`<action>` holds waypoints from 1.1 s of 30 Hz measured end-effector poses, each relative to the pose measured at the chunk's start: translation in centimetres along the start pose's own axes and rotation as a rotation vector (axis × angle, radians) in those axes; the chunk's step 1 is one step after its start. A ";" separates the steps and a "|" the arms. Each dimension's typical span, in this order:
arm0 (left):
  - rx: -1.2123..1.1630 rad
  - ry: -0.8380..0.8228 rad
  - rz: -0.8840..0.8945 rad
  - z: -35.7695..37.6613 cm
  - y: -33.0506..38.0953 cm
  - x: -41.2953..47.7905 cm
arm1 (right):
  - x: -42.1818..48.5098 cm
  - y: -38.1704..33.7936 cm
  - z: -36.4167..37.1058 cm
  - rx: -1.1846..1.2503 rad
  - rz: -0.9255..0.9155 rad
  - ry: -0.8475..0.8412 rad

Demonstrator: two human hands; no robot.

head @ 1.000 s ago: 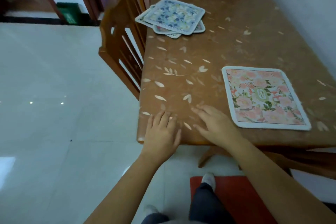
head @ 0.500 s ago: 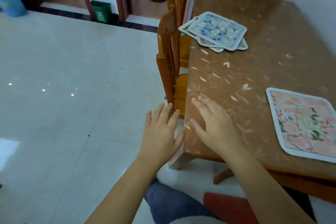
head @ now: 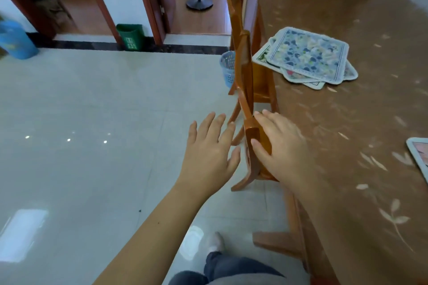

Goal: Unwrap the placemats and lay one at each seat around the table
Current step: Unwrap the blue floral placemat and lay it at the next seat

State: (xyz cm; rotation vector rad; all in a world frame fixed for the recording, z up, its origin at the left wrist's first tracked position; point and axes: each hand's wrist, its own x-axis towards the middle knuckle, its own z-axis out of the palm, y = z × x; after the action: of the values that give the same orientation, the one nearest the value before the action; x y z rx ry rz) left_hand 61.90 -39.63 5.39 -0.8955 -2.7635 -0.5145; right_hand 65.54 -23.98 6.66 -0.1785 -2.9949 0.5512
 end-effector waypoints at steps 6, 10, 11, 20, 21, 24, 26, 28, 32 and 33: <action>-0.072 -0.030 0.025 0.9 -5.0 3.7 | 4.8 -1.6 1.4 -0.035 0.056 0.025; -0.114 -0.063 0.063 1.6 -8.6 7.4 | 8.5 -3.1 2.1 -0.037 0.139 0.129; -0.124 -0.085 0.079 1.6 -9.7 8.3 | 9.6 -3.6 2.3 -0.042 0.163 0.146; -0.121 -0.139 0.259 0.9 -18.5 18.9 | 20.5 -8.0 2.3 -0.060 0.364 0.258; -0.138 -0.137 0.283 1.1 -18.7 20.2 | 21.2 -8.0 2.2 -0.065 0.389 0.276; -0.191 -0.143 0.381 2.1 -18.3 23.5 | 22.2 -7.3 2.1 -0.098 0.474 0.296; -0.238 -0.152 0.417 3.0 -17.8 25.2 | 22.4 -6.3 2.1 -0.113 0.557 0.277; -0.290 -0.166 0.459 4.1 -17.3 26.7 | 22.5 -5.0 2.1 -0.118 0.639 0.263; -0.324 -0.182 0.553 6.9 -15.8 30.7 | 24.0 -1.6 2.1 -0.135 0.729 0.235; -0.324 -0.187 0.555 7.5 -15.3 32.0 | 24.6 -0.7 2.1 -0.139 0.741 0.232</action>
State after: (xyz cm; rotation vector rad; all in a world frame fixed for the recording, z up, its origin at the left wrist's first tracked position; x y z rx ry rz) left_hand 26.67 -31.38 3.47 -1.7884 -2.4431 -0.8101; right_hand 40.96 -22.10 6.63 -1.2876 -2.6605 0.3290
